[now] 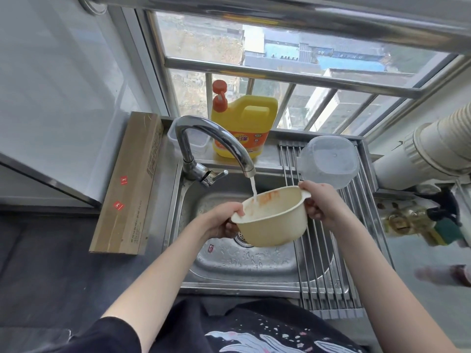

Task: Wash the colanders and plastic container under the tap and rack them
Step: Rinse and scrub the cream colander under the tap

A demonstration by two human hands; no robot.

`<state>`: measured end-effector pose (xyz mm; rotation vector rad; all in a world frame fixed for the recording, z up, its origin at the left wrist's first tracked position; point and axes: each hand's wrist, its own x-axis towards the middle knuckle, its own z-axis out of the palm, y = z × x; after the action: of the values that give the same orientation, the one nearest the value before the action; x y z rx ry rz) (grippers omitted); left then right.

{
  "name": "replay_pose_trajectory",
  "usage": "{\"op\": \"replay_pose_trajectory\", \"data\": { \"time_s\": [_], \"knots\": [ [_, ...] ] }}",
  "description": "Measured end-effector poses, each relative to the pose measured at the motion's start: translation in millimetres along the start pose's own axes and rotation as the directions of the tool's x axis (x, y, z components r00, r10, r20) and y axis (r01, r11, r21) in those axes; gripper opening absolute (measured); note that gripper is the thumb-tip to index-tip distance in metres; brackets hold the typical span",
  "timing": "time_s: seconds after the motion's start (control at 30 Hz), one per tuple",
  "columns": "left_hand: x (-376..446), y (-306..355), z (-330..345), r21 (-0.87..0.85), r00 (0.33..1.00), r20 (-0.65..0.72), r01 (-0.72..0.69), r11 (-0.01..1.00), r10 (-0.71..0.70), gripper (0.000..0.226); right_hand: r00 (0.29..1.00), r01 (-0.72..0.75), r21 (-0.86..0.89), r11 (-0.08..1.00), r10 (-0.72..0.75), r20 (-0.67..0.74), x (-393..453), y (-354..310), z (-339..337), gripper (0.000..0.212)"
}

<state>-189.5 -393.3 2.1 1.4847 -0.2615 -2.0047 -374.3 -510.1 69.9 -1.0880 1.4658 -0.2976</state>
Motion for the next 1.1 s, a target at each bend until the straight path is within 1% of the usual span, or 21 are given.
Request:
{"op": "replay_pose_trajectory", "data": {
  "time_s": [0.13, 0.33, 0.47, 0.57, 0.67, 0.7, 0.73, 0.8, 0.83, 0.93, 1.0, 1.07, 1.1],
  "knots": [
    [-2, -2, -3, -0.033, 1.000, 0.024, 0.007, 0.999, -0.006, 0.016, 0.999, -0.021, -0.027, 0.999, 0.021, 0.032, 2, -5, 2, 0.030],
    [-3, -6, -9, -0.171, 0.999, 0.015, 0.039, 0.985, -0.037, 0.014, 0.995, -0.036, -0.037, 0.999, 0.039, 0.088, 7, -11, 10, 0.032],
    [-6, -8, -8, -0.225, 0.998, 0.028, 0.067, 0.972, -0.062, 0.015, 0.994, -0.045, -0.014, 0.999, 0.047, 0.096, 9, -9, 10, 0.032],
    [-12, -10, -5, -0.258, 0.998, 0.025, 0.062, 0.964, -0.058, 0.016, 0.993, -0.065, -0.005, 0.998, 0.065, 0.094, 11, -3, 7, 0.030],
    [-15, -17, 0, -0.271, 0.999, -0.044, -0.003, 0.963, -0.010, 0.017, 0.997, -0.052, -0.010, 0.999, 0.053, 0.062, 12, 3, 7, 0.017],
    [-15, -19, 3, -0.269, 0.996, -0.084, -0.032, 0.963, 0.010, 0.016, 0.998, -0.046, -0.011, 0.999, 0.047, 0.039, 11, 4, 8, 0.017],
    [-15, -21, 6, -0.276, 0.992, -0.122, -0.055, 0.960, 0.021, 0.015, 0.999, -0.048, -0.018, 0.999, 0.048, 0.011, 9, 6, 9, 0.025],
    [-15, -25, 11, -0.319, 0.982, -0.189, -0.086, 0.944, 0.026, 0.014, 0.998, -0.046, -0.079, 0.996, 0.044, -0.034, -1, 8, 11, 0.038],
    [-14, -27, 14, -0.340, 0.975, -0.221, -0.101, 0.935, 0.025, 0.014, 0.999, -0.032, -0.150, 0.988, 0.025, -0.043, -7, 9, 12, 0.041],
    [-11, -34, 21, -0.400, 0.960, -0.280, -0.146, 0.905, 0.031, 0.012, 0.998, 0.054, -0.395, 0.917, -0.064, -0.013, -27, 16, 18, 0.039],
    [-10, -41, 26, -0.442, 0.965, -0.258, -0.155, 0.883, 0.040, 0.012, 0.995, 0.099, -0.490, 0.866, -0.096, 0.032, -34, 23, 23, 0.032],
    [-10, -48, 32, -0.455, 0.976, -0.213, -0.137, 0.880, 0.042, 0.014, 0.987, 0.146, -0.574, 0.805, -0.162, 0.025, -32, 26, 26, 0.023],
    [-11, -51, 34, -0.436, 0.984, -0.175, -0.106, 0.894, 0.031, 0.016, 0.979, 0.170, -0.604, 0.779, -0.204, 0.012, -30, 26, 27, 0.021]
  ]
}}
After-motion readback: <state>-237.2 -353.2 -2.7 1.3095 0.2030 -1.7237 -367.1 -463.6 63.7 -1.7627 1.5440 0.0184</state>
